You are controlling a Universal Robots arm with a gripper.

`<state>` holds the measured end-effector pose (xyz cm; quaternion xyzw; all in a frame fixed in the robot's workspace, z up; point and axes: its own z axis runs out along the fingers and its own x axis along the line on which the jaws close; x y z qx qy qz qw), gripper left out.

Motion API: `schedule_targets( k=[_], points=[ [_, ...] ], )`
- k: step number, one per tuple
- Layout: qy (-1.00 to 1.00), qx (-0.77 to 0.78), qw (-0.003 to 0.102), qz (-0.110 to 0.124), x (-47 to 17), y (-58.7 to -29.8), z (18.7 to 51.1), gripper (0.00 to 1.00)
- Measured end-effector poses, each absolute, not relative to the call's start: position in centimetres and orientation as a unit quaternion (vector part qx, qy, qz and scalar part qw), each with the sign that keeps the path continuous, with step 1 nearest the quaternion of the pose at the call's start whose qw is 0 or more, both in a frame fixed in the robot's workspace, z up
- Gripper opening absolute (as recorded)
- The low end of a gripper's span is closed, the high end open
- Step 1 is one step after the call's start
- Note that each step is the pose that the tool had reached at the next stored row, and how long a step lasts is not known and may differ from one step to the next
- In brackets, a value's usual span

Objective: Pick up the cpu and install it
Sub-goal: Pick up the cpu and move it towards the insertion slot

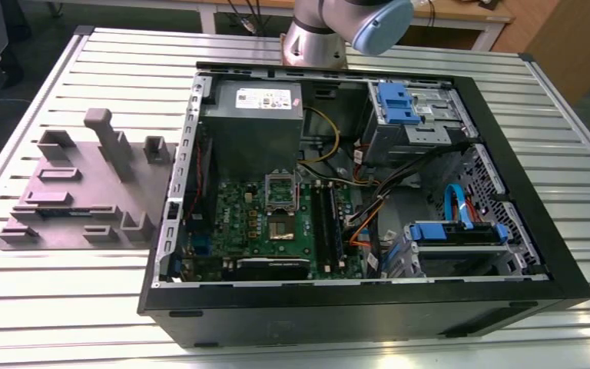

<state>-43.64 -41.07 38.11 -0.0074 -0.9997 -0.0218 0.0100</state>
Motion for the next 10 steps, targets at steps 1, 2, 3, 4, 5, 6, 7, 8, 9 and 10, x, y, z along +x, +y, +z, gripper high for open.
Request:
schedule_targets(
  k=[1, 2, 3, 4, 5, 6, 7, 8, 9, 10],
  points=[
    [-1.000, -0.007, 0.010, -0.022, -43.60, -41.07, 38.11, 0.47],
    [-1.000, -0.007, 0.010, -0.022, -43.57, -41.07, 38.11, 0.47],
    [-1.000, -0.007, 0.010, -0.022, -43.53, -41.07, 38.11, 0.47],
    [-1.000, -0.007, 0.010, -0.022, -43.51, -41.07, 38.10, 0.47],
    [-1.000, -0.007, 0.010, -0.022, -43.49, -41.07, 38.11, 0.47],
    [-1.000, -0.007, 0.010, -0.022, -43.49, -41.07, 38.11, 0.47],
    [-1.000, -0.007, 0.010, -0.022, -43.48, -41.07, 38.11, 0.47],
    [-1.000, -0.007, 0.010, -0.022, -43.48, -41.07, 38.11, 0.47],
    [-1.000, -0.007, 0.010, -0.022, -43.48, -41.07, 38.11, 0.47],
    [-1.000, -0.007, 0.010, -0.022, -43.47, -41.07, 38.11, 0.47]
  ],
)
